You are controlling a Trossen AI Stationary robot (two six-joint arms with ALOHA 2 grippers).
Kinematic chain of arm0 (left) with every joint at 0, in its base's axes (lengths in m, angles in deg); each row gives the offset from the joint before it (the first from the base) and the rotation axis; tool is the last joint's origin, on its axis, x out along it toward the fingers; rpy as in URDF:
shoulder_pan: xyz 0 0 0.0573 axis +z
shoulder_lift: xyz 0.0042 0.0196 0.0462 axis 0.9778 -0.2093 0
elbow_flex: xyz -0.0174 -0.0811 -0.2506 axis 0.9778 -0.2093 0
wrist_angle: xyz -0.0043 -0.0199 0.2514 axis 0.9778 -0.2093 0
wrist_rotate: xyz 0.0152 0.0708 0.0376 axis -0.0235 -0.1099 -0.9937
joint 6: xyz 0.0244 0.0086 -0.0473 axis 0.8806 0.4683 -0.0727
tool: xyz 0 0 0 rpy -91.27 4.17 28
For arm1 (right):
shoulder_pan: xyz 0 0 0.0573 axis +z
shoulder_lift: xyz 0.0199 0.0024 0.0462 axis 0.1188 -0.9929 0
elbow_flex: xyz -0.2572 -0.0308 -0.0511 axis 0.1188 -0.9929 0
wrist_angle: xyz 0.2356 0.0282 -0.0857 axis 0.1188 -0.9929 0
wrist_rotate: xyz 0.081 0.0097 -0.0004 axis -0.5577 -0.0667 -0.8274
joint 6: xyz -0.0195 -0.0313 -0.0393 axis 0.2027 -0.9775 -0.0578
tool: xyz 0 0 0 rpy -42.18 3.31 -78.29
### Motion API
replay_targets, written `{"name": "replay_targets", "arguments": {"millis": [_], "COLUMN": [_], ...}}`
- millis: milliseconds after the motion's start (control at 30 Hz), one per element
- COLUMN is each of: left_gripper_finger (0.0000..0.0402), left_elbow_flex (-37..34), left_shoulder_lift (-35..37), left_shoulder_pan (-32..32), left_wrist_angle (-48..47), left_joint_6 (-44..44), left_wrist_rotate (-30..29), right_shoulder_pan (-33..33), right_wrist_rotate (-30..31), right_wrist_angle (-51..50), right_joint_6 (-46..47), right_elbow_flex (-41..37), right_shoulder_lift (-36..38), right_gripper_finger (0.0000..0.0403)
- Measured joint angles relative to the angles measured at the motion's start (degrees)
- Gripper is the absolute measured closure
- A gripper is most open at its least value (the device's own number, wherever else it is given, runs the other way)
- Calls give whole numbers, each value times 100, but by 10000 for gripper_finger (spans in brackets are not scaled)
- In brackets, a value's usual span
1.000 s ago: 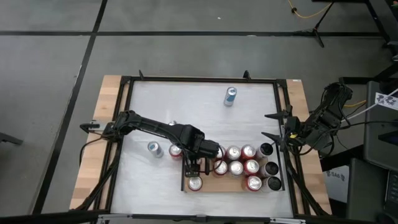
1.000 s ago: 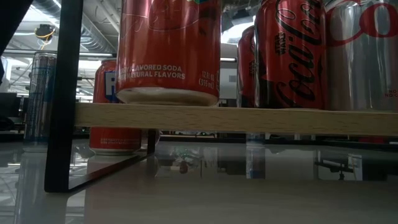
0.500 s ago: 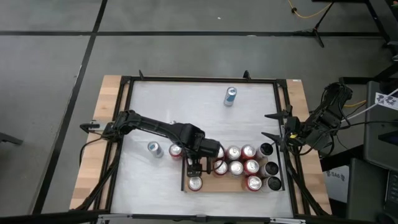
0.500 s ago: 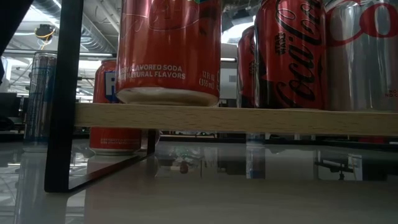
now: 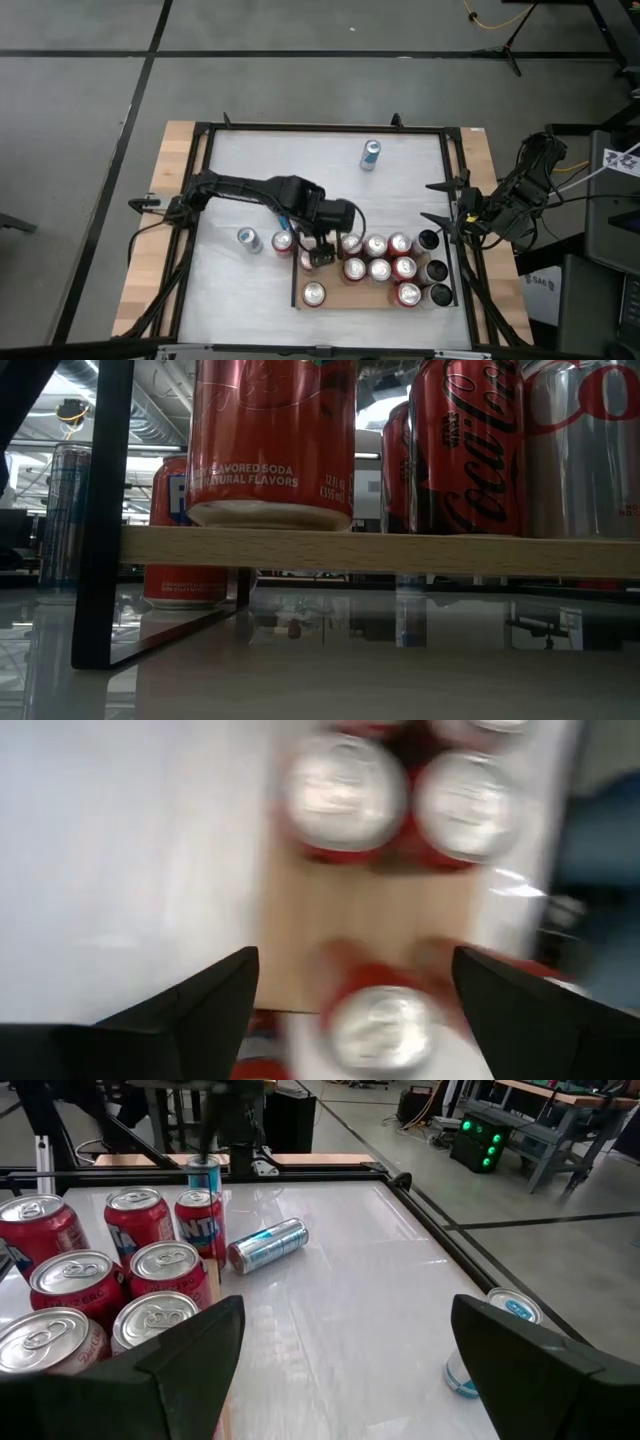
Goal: Place canned beverage on shelf
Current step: Put the bottom left orange soda can on the shelf
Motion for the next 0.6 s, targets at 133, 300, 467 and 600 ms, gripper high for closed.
{"name": "replay_targets", "arguments": {"millis": [133, 300, 467, 600], "left_gripper_finger": [80, 85, 103, 118], "left_elbow_flex": [61, -287, -704, -906], "left_shoulder_lift": [11, 9, -7, -7], "left_shoulder_pan": [172, 271, 172, 44], "left_wrist_angle": [-623, -766, -818, -807], "left_joint_6": [35, 68, 333, 341], "left_wrist_rotate": [-782, -761, -769, -790], "right_shoulder_pan": [2, 2, 0, 2], "right_wrist_rotate": [0, -2, -2, -2], "right_wrist_angle": [0, 0, 0, -2], "right_joint_6": [2, 0, 1, 1], "right_elbow_flex": [0, 0, 0, -1], "right_shoulder_lift": [0, 0, 1, 0], "right_gripper_finger": [56, 56, 56, 56]}}
